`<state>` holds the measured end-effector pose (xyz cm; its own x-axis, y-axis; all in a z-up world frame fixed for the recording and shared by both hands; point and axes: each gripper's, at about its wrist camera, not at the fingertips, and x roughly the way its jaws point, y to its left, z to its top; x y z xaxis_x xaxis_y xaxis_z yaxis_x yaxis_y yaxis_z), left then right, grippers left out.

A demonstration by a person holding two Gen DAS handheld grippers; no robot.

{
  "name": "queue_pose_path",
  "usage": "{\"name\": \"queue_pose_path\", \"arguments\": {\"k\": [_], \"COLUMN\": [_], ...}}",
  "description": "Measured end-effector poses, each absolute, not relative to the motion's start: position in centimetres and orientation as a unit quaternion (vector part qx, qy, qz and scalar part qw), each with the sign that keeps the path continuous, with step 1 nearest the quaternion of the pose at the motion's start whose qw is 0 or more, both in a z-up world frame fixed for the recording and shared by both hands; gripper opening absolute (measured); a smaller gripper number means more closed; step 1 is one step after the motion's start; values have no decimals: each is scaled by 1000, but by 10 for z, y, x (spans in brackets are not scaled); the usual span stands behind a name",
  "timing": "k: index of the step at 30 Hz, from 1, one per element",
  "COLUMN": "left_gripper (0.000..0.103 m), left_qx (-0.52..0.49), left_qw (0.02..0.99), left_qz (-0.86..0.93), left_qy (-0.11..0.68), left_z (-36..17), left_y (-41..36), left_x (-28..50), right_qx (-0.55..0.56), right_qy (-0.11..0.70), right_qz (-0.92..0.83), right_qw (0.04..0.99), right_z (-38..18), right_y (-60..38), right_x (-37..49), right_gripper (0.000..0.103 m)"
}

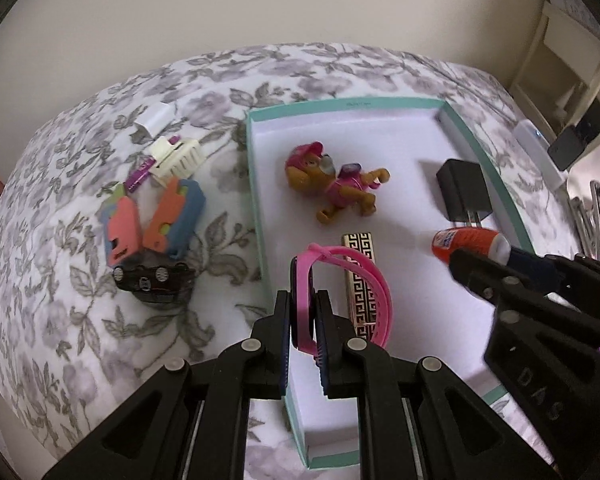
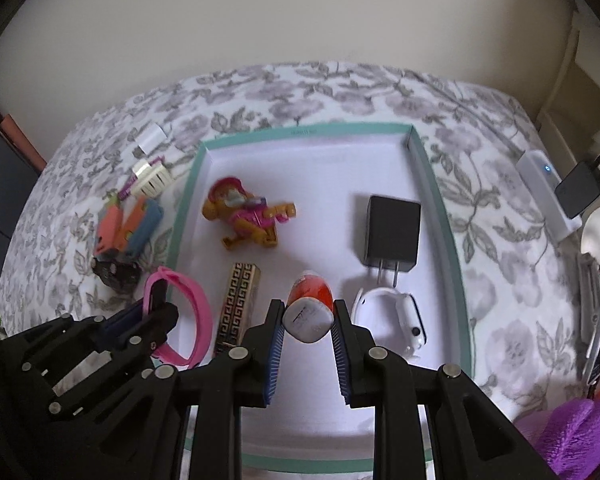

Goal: Organize rigid objects
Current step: 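Lower both tools and open them to release band and bottle in tray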

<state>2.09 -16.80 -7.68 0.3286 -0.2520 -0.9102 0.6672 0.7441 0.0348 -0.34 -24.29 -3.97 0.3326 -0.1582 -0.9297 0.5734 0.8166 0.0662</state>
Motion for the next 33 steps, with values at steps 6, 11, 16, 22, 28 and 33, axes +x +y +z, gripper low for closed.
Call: {"name": "queue_pose_path", "arguments": {"k": [6,11,16,22,28,33], "left_gripper": [12,12,13,14,14,15], "left_qx": [240,253,258,252,235,218], "left_qw": [778,772,768,764,764,768], "left_qz": [-290,-285,-280,-280,-286,-293], "left_qy": [503,508,515,523,529,525], "left_z": [-91,-102,-110,-114,-109,-99], "left_y": [-178,-181,-183,-182,-180,-178], "left_x": [15,15,17,20,23,24], "right_qx": [207,213,223,221,205,192], "right_qy": [554,565,573,575,569,553], "right_qz": [-224,-223,-223,-224,-224,-230], "right_qw": [775,765,757,755,764,777], "right_z": [-54,-63,-71,-70,-59,-43], "right_y": [-243,-244,-246,-247,-242,-239], "right_x": [-4,-5,-6,-6,-1,0], "right_gripper": [25,25,25,25,25,25]}}
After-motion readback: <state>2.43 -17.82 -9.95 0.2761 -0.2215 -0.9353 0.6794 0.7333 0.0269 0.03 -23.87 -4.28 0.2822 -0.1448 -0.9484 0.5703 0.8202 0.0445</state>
